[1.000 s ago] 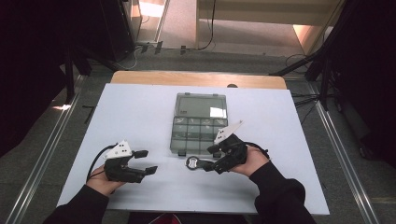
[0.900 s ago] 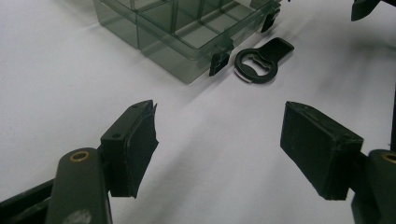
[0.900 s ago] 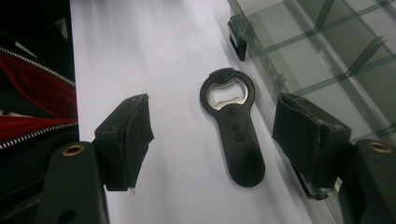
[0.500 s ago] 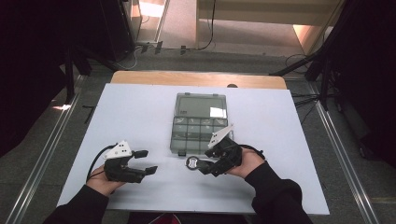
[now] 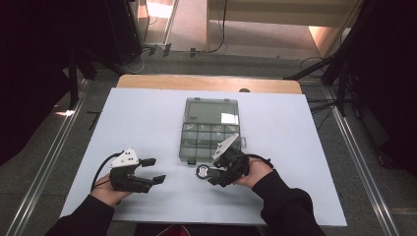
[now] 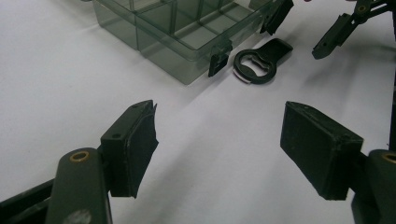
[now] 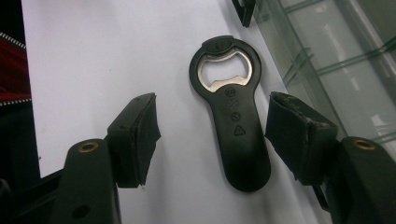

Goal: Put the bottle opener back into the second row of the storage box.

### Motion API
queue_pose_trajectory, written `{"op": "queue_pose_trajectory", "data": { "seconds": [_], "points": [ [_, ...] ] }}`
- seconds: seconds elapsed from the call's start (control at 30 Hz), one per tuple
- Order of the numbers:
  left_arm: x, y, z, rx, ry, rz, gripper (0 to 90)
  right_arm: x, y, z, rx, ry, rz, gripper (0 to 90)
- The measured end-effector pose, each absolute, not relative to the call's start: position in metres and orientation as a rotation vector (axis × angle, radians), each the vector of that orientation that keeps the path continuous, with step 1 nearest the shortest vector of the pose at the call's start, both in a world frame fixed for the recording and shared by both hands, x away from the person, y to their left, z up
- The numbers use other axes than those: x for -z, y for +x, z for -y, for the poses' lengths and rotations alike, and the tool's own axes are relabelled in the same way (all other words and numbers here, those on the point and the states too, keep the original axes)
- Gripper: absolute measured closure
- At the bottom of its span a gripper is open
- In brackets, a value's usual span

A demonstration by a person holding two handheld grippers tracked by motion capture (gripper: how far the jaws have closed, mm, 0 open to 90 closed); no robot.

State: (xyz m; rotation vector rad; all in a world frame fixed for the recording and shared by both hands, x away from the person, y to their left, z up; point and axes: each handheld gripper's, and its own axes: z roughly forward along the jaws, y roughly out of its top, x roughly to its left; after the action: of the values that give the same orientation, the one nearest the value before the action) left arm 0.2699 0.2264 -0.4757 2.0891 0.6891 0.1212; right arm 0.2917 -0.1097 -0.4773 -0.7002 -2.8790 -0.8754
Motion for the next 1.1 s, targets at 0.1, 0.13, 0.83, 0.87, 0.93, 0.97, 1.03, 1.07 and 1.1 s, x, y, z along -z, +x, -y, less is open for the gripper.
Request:
{"op": "queue_pose_trajectory", "data": {
  "seconds": [0.1,0.13,0.83,0.87,0.93,0.97,1.03,1.07,1.1],
  "points": [
    [0.476,0.27,-0.226,-0.118,2.092,-0.687,26.8,0.48,0.293,0.107,0.865,-0.679,2.893,37.9],
    [0.476,0.27,-0.226,-0.119,2.091,-0.689,26.9,0.481,0.293,0.107,0.848,-0.684,2.895,38.3],
    [0.476,0.27,-0.226,-0.12,2.092,-0.688,26.8,0.489,0.299,0.097,0.732,-0.656,3.005,52.6],
    [0.476,0.27,-0.226,-0.12,2.092,-0.687,26.8,0.489,0.299,0.096,0.729,-0.655,3.011,54.1],
    [0.476,0.27,-0.226,-0.12,2.094,-0.688,26.8,0.488,0.299,0.096,0.717,-0.643,3.029,56.9],
    [0.476,0.27,-0.226,-0.121,2.094,-0.687,26.8,0.488,0.299,0.095,0.719,-0.631,3.034,57.1],
    [0.476,0.27,-0.226,-0.124,2.094,-0.685,26.8,0.488,0.299,0.095,0.706,-0.615,3.053,60.0],
    [0.476,0.27,-0.226,-0.122,2.095,-0.685,26.9,0.488,0.298,0.094,0.697,-0.608,3.06,61.3],
    [0.476,0.27,-0.226,-0.122,2.094,-0.685,26.8,0.488,0.299,0.095,0.702,-0.605,3.063,62.2]
  ]
}}
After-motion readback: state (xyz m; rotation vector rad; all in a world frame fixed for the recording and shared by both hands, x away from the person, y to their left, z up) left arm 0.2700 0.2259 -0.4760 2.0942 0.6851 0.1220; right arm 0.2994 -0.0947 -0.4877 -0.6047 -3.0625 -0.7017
